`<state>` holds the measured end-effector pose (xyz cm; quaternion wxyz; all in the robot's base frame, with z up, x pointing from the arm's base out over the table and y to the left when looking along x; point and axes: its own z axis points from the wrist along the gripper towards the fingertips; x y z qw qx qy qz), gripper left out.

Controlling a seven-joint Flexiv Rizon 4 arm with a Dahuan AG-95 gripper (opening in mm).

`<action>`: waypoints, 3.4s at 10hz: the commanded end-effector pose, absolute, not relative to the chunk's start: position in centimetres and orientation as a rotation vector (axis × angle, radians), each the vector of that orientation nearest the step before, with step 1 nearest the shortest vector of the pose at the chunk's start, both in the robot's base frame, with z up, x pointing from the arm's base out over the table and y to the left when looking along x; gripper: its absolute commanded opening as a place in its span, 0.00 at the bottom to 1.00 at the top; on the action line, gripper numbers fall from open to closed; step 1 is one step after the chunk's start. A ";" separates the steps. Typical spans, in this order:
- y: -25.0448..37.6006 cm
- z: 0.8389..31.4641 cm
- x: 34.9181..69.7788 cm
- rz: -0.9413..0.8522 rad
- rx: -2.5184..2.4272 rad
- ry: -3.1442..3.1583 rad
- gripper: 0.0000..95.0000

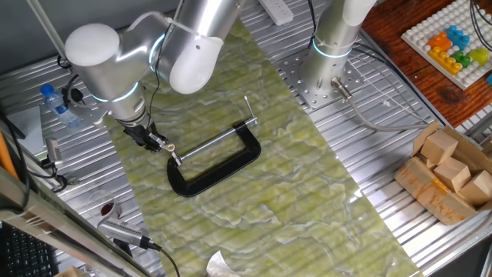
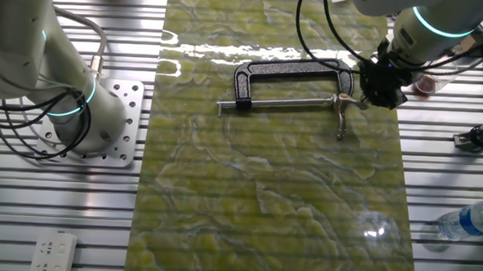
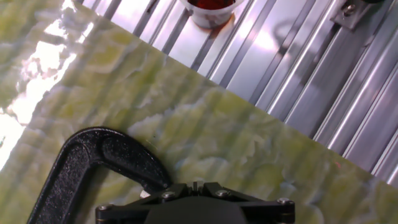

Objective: Turn off the water tap

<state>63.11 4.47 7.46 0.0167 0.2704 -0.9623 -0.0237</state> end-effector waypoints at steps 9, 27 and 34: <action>2.5 7.4 61.3 -0.040 0.917 -2.958 0.00; 4.8 16.0 58.8 -0.022 0.425 -3.031 0.00; 6.0 19.1 54.6 -0.036 0.300 -3.034 0.00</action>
